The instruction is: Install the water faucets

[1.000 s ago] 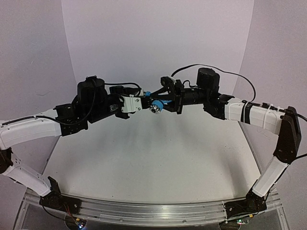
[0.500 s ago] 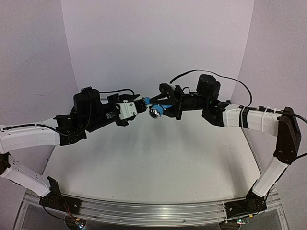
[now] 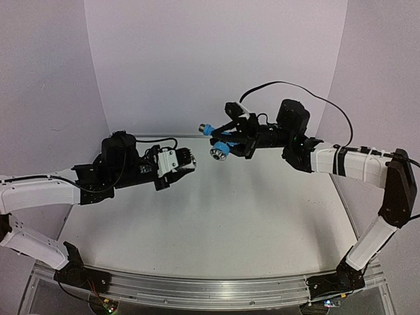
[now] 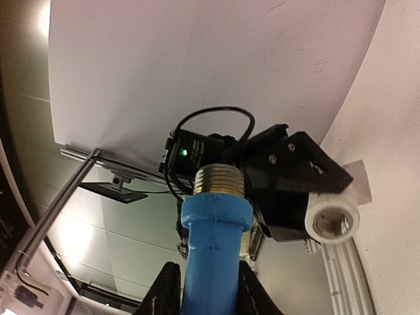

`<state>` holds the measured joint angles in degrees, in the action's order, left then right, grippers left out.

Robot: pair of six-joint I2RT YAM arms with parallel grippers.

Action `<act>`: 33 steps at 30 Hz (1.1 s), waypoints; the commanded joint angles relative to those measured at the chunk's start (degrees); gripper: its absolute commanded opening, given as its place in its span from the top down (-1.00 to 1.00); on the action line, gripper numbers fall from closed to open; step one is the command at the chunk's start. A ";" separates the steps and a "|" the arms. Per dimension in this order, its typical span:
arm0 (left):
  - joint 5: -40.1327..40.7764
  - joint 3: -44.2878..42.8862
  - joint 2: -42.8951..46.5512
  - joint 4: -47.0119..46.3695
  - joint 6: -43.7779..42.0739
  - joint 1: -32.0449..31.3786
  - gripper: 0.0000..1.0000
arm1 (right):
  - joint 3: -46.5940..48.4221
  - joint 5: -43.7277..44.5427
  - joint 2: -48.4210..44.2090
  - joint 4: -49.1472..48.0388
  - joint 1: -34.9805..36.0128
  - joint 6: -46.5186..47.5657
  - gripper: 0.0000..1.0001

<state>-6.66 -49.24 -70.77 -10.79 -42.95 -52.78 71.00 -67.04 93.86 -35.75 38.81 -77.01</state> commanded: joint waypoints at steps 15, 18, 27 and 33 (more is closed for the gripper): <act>-6.43 -13.88 -17.53 35.94 58.73 3.99 1.00 | 4.46 49.16 -11.12 65.91 -2.42 73.06 1.00; -0.82 -8.62 -16.05 24.54 61.26 2.64 1.00 | 4.45 46.75 -10.21 65.74 -2.37 73.14 1.00; -5.87 -35.01 -36.02 61.31 65.36 2.59 1.00 | 3.12 44.68 -11.54 65.72 -1.81 72.21 1.00; -14.34 -38.34 -41.50 80.28 63.93 1.00 0.99 | 0.62 43.76 -13.09 63.93 -1.46 72.00 1.00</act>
<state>-14.97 -85.41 -109.75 49.46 20.97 -50.38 72.99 -22.15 83.79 30.85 36.84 -5.85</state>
